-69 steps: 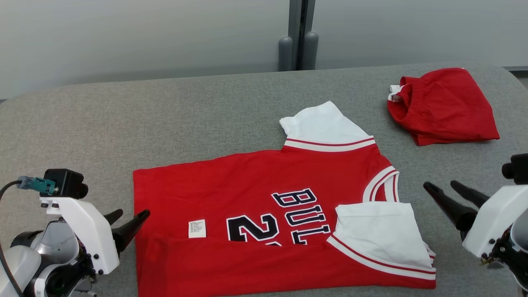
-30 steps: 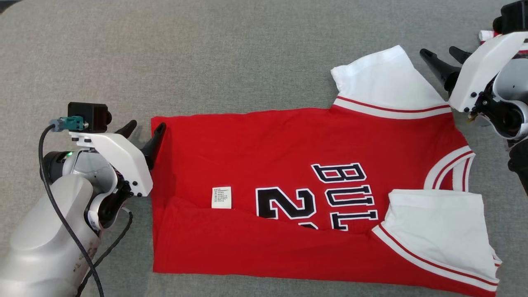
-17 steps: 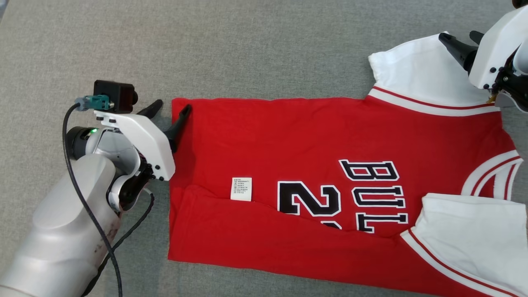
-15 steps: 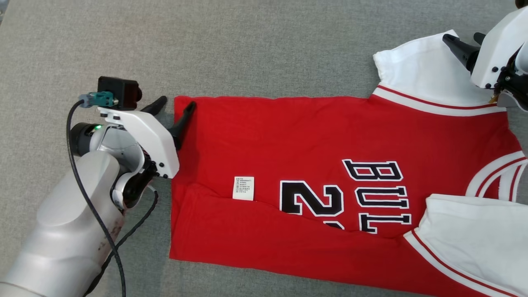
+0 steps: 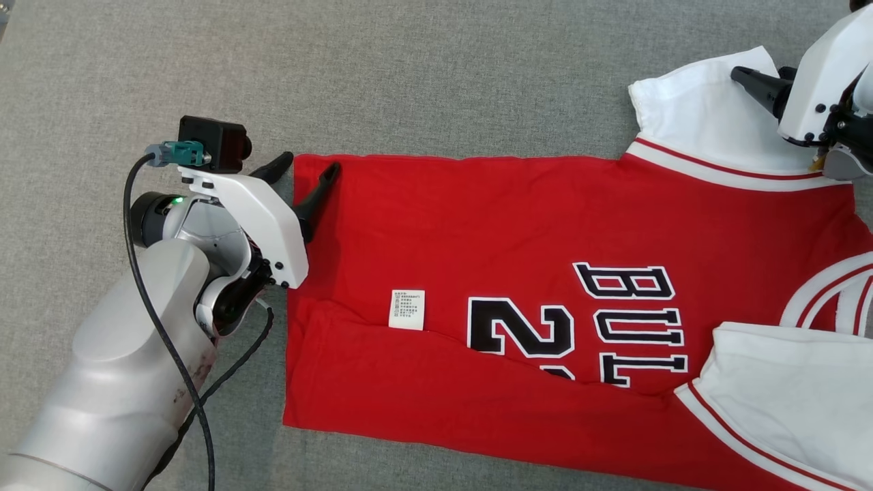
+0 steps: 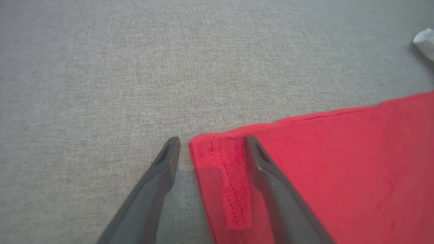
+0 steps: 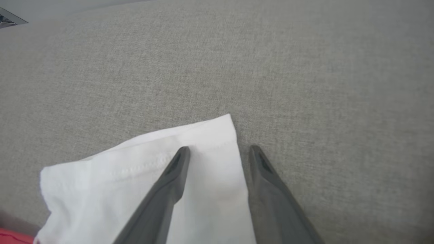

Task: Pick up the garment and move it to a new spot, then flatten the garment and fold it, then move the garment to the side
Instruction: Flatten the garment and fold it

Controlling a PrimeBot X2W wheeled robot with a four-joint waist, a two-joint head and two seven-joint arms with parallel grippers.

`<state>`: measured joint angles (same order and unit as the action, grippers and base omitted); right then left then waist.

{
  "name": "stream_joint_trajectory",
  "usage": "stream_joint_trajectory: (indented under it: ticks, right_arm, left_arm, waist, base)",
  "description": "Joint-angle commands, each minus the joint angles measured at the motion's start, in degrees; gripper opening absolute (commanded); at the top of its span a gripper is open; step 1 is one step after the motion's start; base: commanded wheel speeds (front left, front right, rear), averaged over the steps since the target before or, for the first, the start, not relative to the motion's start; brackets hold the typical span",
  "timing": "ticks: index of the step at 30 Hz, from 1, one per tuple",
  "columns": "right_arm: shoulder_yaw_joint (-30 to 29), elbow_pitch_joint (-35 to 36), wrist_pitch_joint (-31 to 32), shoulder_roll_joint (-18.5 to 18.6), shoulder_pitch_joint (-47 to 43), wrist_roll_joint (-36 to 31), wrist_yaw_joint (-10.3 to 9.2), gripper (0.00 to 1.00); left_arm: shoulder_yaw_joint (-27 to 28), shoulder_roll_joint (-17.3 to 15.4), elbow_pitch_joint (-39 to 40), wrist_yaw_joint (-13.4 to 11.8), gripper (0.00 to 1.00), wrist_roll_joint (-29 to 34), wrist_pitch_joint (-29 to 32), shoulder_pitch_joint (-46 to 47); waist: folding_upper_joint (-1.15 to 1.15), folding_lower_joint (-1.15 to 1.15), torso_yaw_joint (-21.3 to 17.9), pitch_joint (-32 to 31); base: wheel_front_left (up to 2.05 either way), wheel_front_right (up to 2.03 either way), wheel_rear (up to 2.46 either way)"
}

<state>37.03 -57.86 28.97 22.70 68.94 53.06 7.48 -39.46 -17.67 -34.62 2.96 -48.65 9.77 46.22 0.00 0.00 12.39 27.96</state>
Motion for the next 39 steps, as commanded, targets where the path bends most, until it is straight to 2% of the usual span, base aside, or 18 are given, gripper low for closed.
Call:
stream_joint_trajectory:
  ticks: [1,2,3,4,5,16,23,31,39]
  right_arm:
    - [0.9,-0.3,1.4,-0.8,-2.3,0.7,0.04,0.43]
    - [1.2,0.0,1.4,-0.8,-2.3,1.0,0.04,0.3]
    - [1.5,0.3,1.4,-0.8,-2.4,1.4,0.04,0.0]
    - [1.8,0.5,1.3,-0.7,-2.4,1.7,0.04,0.0]
    - [2.1,0.8,1.1,-0.6,-2.4,2.0,0.04,0.0]
    - [4.4,1.6,-5.2,1.0,-1.4,3.5,0.03,0.0]
    - [4.5,3.3,-8.1,1.2,-3.2,7.8,0.03,0.0]
    - [6.1,8.9,-10.4,3.4,-6.6,11.8,0.04,0.0]
    - [8.4,15.4,-13.2,6.2,-12.0,16.3,0.03,0.0]
  left_arm:
    - [-0.2,-0.3,-0.4,0.2,0.89,-0.2,0.3,0.6]
    - [-0.2,-0.3,-0.5,0.2,0.64,-0.3,0.5,0.6]
    - [-0.3,-0.3,-0.5,0.3,0.35,-0.4,0.7,0.6]
    - [-0.3,-0.3,-0.5,0.3,0.06,-0.5,0.8,0.6]
    - [-0.3,-0.3,-0.5,0.3,0.0,-0.6,0.8,0.6]
    - [0.3,-1.1,-0.9,0.4,0.0,-0.8,-0.9,0.6]
    - [0.4,-1.9,-1.5,0.3,0.0,-1.4,-1.3,-1.6]
    - [0.3,-3.4,-1.0,0.2,0.0,-2.1,-0.8,-4.1]
    - [0.1,-6.7,1.2,-0.5,0.0,-2.5,0.1,-7.6]
  waist:
    - [0.0,0.0,0.0,-0.1]
    - [0.0,0.0,-0.1,-0.1]
    - [0.0,0.0,-0.1,-0.2]
    - [0.0,0.0,-0.1,-0.2]
    - [0.0,0.0,-0.1,-0.2]
    - [0.0,0.0,-0.7,-1.6]
    - [0.0,0.0,-2.1,-4.6]
    - [0.0,0.0,-4.2,-7.5]
    - [0.0,0.0,-7.0,-11.2]
  base:
    - [0.0,0.0,0.0]
    - [0.0,0.0,0.0]
    - [0.0,0.0,0.0]
    - [0.0,0.0,0.0]
    - [0.0,0.0,0.0]
    - [0.0,0.0,0.0]
    - [0.0,0.0,0.0]
    - [0.0,0.0,0.0]
    - [0.0,0.0,0.0]
